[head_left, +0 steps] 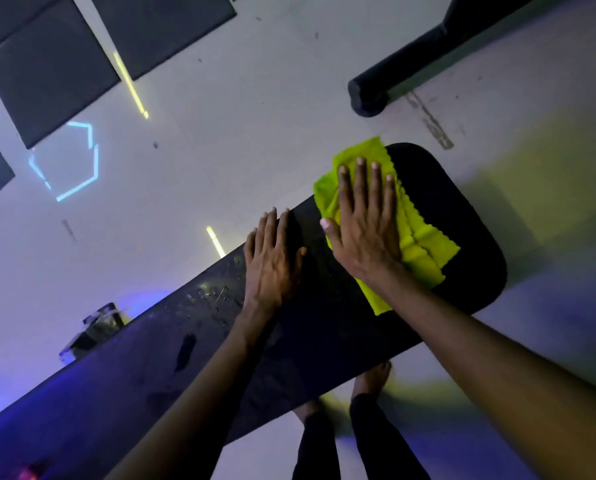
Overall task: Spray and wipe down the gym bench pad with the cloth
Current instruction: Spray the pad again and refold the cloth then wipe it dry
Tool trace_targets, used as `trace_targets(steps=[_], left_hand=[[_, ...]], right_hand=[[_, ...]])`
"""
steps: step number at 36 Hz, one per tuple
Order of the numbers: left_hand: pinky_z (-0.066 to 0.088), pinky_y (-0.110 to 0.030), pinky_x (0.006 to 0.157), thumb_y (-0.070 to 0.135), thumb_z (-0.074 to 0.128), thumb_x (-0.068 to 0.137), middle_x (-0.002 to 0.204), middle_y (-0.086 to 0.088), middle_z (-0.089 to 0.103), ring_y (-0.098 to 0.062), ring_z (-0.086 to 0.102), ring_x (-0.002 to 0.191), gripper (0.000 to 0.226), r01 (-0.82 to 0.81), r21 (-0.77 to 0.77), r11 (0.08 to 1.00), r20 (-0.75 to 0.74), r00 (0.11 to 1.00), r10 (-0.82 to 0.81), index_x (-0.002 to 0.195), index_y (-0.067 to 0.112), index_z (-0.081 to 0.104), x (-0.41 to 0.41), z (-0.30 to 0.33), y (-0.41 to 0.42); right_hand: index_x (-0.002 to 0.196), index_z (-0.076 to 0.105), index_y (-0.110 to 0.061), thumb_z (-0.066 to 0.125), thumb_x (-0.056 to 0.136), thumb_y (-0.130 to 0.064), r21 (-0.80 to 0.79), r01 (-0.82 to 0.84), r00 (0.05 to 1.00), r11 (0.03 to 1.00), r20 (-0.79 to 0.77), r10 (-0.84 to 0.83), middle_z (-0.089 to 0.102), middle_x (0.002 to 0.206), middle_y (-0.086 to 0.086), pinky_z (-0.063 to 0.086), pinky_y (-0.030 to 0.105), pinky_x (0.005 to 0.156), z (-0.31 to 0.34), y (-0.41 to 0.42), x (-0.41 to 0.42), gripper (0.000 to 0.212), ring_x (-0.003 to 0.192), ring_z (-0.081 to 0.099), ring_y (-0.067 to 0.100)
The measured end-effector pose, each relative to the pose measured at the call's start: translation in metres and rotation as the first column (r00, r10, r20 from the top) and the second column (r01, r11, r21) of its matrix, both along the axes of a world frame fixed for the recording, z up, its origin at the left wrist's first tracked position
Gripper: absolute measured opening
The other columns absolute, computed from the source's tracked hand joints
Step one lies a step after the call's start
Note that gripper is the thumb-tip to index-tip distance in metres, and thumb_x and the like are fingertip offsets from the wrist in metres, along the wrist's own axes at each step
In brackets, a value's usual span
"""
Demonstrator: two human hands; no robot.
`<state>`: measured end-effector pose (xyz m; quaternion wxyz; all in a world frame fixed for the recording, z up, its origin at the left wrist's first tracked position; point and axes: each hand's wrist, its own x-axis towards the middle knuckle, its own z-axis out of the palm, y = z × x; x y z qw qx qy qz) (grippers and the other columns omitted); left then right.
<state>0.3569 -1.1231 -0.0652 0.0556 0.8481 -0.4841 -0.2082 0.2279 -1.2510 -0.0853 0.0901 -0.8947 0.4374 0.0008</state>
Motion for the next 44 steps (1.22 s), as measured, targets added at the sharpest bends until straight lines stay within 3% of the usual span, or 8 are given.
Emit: trace_targets(steps=[5,8,14,19,22,35,40,44], left_hand=[[0.006,-0.041,0.127,0.04,0.044,0.105,0.17,-0.012,0.01,-0.027,0.007,0.159,0.07,0.002,0.033,0.999,0.011,1.0,-0.002,0.162,0.013,0.014,-0.002,0.004,0.002],[0.006,-0.043,0.127,0.041,0.043,0.105,0.171,-0.013,0.008,-0.028,0.006,0.159,0.071,0.016,0.04,0.999,0.013,1.0,-0.017,0.162,0.014,0.011,-0.002,0.005,0.008],[-0.007,-0.039,0.126,0.048,0.04,0.106,0.17,-0.013,-0.006,-0.027,-0.006,0.158,0.077,0.036,0.068,0.997,0.012,0.999,-0.037,0.162,0.016,-0.001,0.0,0.005,0.027],[-0.011,-0.037,0.124,0.047,0.04,0.106,0.17,-0.013,-0.011,-0.026,-0.013,0.158,0.078,0.04,0.076,0.996,0.018,0.999,-0.041,0.162,0.014,-0.003,-0.001,0.008,0.038],[-0.01,-0.039,0.127,0.044,0.04,0.106,0.169,-0.012,-0.014,-0.024,-0.017,0.156,0.078,0.047,0.076,0.996,-0.013,0.999,-0.046,0.162,0.013,-0.005,-0.001,0.008,0.049],[-0.001,-0.037,0.126,0.029,0.049,0.103,0.17,-0.011,-0.004,-0.018,-0.014,0.153,0.077,-0.009,0.009,1.0,-0.09,0.996,0.01,0.162,0.009,0.004,0.013,0.013,0.132],[-0.001,-0.033,0.123,0.022,0.054,0.101,0.17,-0.011,-0.001,-0.015,-0.011,0.153,0.079,-0.1,-0.001,0.995,-0.116,0.988,0.099,0.162,0.009,0.004,0.029,0.02,0.16],[0.003,-0.039,0.126,0.021,0.054,0.102,0.17,-0.014,0.001,-0.024,-0.004,0.157,0.079,-0.161,0.001,0.987,-0.132,0.978,0.16,0.161,0.007,0.005,0.037,0.024,0.182]], right_hand=[[0.165,0.001,-0.012,0.017,0.104,-0.06,-0.02,-0.255,0.967,0.967,-0.003,0.255,-0.002,0.173,0.017,0.013,0.059,0.128,-0.005,0.017,-0.041,0.079,0.161,-0.001,0.037],[0.165,0.002,-0.015,0.021,0.105,-0.057,-0.028,-0.25,0.968,0.968,0.0,0.25,0.0,0.175,0.009,0.017,0.057,0.127,-0.008,0.013,-0.075,0.076,0.162,0.0,0.031],[0.166,0.005,-0.02,0.024,0.104,-0.057,0.007,0.126,0.992,0.992,-0.029,-0.126,0.005,0.175,0.007,0.011,0.055,0.129,-0.006,0.016,-0.145,0.075,0.162,0.005,0.03],[0.165,0.007,-0.015,0.022,0.107,-0.055,0.019,0.467,0.884,0.884,-0.047,-0.466,0.01,0.174,0.014,0.011,0.058,0.128,0.0,0.048,-0.133,0.073,0.16,0.009,0.036],[0.165,0.007,-0.013,0.02,0.106,-0.055,0.049,0.533,0.846,0.844,-0.055,-0.531,0.008,0.173,0.017,0.009,0.06,0.128,0.0,0.067,-0.11,0.073,0.16,0.007,0.04],[0.163,0.021,-0.007,0.034,0.103,-0.034,0.151,0.057,0.996,0.987,0.062,-0.067,0.016,0.172,0.016,0.013,0.056,0.129,0.009,0.15,-0.054,0.067,0.161,0.008,0.034],[0.158,0.036,-0.005,0.043,0.104,-0.015,0.234,0.055,0.979,0.971,0.177,-0.098,0.042,0.161,0.019,0.031,0.05,0.124,0.029,0.124,-0.07,0.055,0.152,0.037,0.035],[0.151,0.051,-0.011,0.045,0.107,-0.016,0.383,0.291,0.829,0.877,0.356,-0.431,0.062,0.144,0.018,0.044,0.031,0.092,0.058,0.123,-0.045,0.045,0.124,0.063,0.038]])
